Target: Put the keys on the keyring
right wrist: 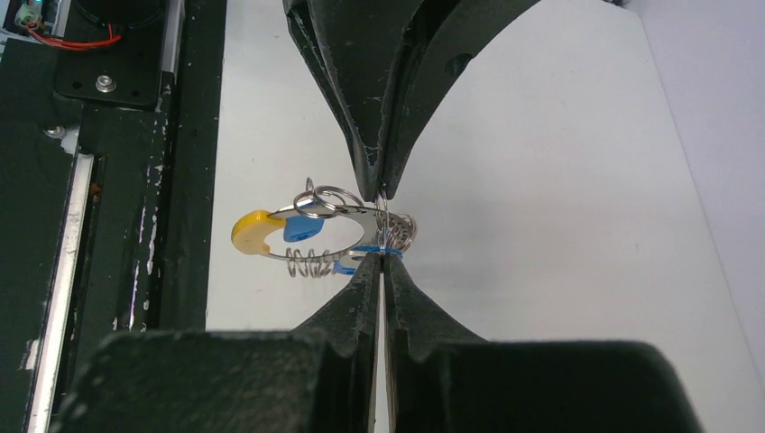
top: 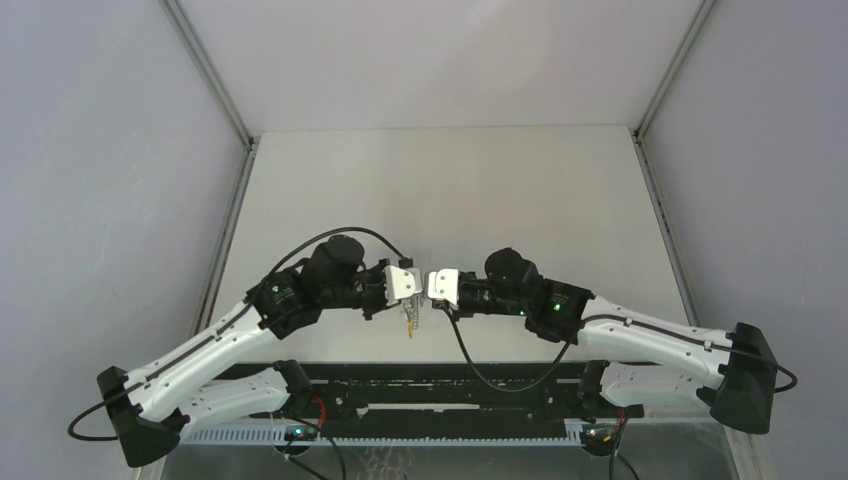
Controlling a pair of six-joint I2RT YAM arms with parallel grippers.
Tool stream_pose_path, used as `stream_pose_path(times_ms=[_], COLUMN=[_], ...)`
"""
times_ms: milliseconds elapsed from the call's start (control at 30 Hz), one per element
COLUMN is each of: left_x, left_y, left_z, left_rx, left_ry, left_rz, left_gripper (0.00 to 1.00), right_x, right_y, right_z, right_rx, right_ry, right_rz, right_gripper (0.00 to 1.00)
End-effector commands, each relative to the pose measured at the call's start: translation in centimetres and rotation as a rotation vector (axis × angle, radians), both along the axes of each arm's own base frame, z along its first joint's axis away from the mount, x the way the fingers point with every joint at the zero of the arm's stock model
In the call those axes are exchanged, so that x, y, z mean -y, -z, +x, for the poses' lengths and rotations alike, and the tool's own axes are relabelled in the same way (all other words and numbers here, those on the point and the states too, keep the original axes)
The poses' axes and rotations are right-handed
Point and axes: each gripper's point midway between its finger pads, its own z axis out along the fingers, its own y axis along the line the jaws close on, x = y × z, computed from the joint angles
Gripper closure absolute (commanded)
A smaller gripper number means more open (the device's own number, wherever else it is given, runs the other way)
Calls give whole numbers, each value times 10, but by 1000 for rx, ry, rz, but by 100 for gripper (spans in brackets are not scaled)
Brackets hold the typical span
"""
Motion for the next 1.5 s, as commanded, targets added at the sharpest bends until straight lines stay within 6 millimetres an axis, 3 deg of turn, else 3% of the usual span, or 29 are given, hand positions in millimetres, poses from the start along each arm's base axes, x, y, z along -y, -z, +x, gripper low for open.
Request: stream_pose_path(times_ms=[0, 1467], left_x=[6, 7], left_y=[-10, -15], left_z=[0, -2], left_rx=[40, 49], left_ry=[29, 38], left_rz=[-47, -68], left_gripper=[100, 100], right_x=[-8, -8], right_y=[-21, -6], right_z=[4, 13], right_rx=[17, 12], right_ry=[11, 57], right_rz=[40, -40], right_gripper=[100, 100])
